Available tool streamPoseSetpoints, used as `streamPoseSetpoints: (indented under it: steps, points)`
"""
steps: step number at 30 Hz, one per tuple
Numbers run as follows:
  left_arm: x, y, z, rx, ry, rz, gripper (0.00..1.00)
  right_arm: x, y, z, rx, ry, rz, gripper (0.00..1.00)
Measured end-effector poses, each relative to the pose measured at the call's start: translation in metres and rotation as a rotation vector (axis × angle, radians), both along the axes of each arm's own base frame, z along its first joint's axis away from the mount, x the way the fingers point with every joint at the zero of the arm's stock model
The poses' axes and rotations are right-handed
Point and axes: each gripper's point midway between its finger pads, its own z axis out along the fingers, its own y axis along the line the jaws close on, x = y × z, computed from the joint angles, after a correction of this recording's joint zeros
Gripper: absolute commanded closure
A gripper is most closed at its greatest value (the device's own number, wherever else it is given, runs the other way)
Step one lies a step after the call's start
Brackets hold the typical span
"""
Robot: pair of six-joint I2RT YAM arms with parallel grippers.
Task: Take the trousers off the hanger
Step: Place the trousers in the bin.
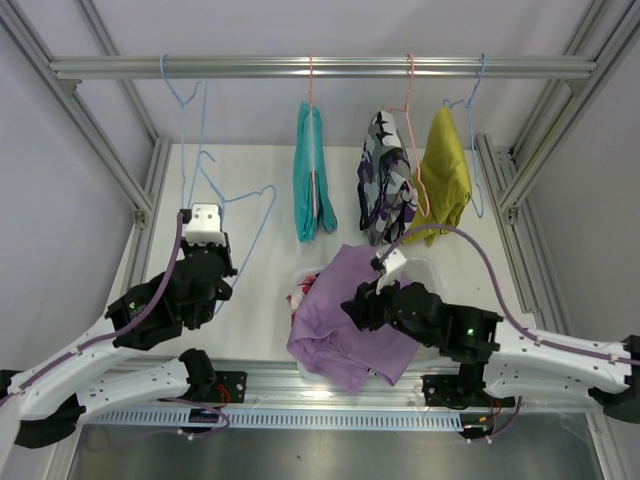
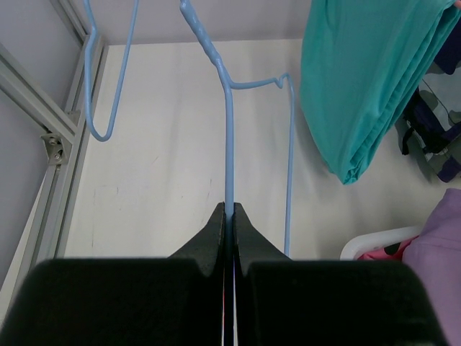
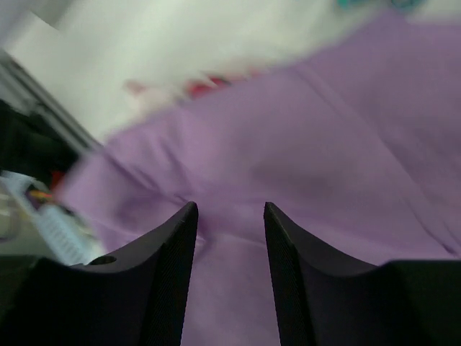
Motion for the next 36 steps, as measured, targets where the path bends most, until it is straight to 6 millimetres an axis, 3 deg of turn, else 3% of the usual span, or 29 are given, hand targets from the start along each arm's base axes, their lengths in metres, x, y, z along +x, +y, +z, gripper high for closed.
streamPoseSetpoints:
  steps: [2,6,8,12,18,25,28,36]
  points:
    - [0.000,0.000,0.000,0.002,0.002,-0.001,0.99,0.004,-0.007,-0.051,-0.102,0.050,-0.024,0.53]
    - [-0.001,0.001,-0.001,0.008,0.006,-0.001,1.00,0.009,-0.023,-0.132,-0.249,0.154,-0.069,0.52]
    - [-0.001,0.002,-0.002,0.005,0.007,0.001,1.00,0.011,-0.021,-0.151,-0.273,0.188,-0.078,0.52]
    - [-0.003,0.004,-0.001,-0.007,0.004,0.002,1.00,0.016,-0.010,-0.162,-0.265,0.210,-0.083,0.52]
    - [-0.005,0.008,0.003,-0.021,-0.003,0.001,1.00,0.008,-0.002,-0.137,-0.226,0.197,-0.050,0.52]
    - [-0.008,0.009,0.014,-0.038,-0.009,-0.015,0.99,0.009,0.012,-0.048,-0.078,0.121,-0.022,0.49]
    - [-0.009,0.011,0.025,-0.046,-0.026,-0.019,1.00,0.009,0.011,-0.022,-0.027,0.091,-0.019,0.48]
    - [-0.004,0.006,0.058,0.006,-0.115,-0.080,0.99,-0.006,0.003,-0.009,-0.008,0.072,0.018,0.46]
